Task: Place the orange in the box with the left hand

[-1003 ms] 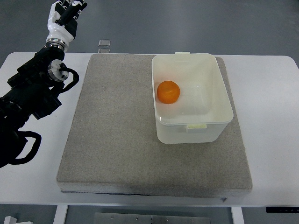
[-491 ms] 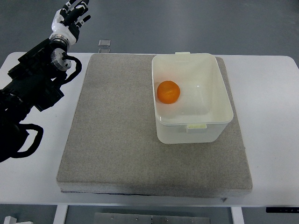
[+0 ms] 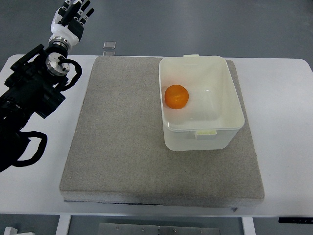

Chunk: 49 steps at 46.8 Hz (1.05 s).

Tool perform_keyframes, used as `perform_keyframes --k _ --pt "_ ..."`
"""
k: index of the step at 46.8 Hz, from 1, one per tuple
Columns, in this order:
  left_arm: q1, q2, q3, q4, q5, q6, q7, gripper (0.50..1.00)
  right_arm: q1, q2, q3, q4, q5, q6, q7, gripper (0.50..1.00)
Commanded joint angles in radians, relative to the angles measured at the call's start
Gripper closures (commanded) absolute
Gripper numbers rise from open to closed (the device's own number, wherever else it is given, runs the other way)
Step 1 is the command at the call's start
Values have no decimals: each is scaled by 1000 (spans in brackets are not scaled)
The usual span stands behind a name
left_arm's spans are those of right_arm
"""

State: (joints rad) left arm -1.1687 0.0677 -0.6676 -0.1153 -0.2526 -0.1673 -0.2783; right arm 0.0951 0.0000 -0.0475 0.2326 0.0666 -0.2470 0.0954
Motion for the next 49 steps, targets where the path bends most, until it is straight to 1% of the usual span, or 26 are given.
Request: perform_keyframes --k 1,22,27,31,34,37,39,49 --pt "15 0 0 0 3 2 1 628 0 0 0 1 -1 0 0 556" --pt "87 52 3 2 12 5 1 611 0 0 0 1 -1 0 0 556" --pt "87 50 3 2 12 6 1 577 0 0 0 1 1 0 0 556" --pt "87 49 3 2 12 8 1 572 0 0 0 1 1 0 0 556" --pt "90 49 2 2 12 9 1 542 0 0 0 1 1 0 0 556" --pt "90 49 0 2 13 8 1 534 2 0 2 1 2 0 0 556" --pt "92 50 0 2 13 8 1 512 0 0 2 1 2 0 0 556" --pt "124 38 2 -7 13 8 1 510 2 0 3 17 2 5 -3 556"
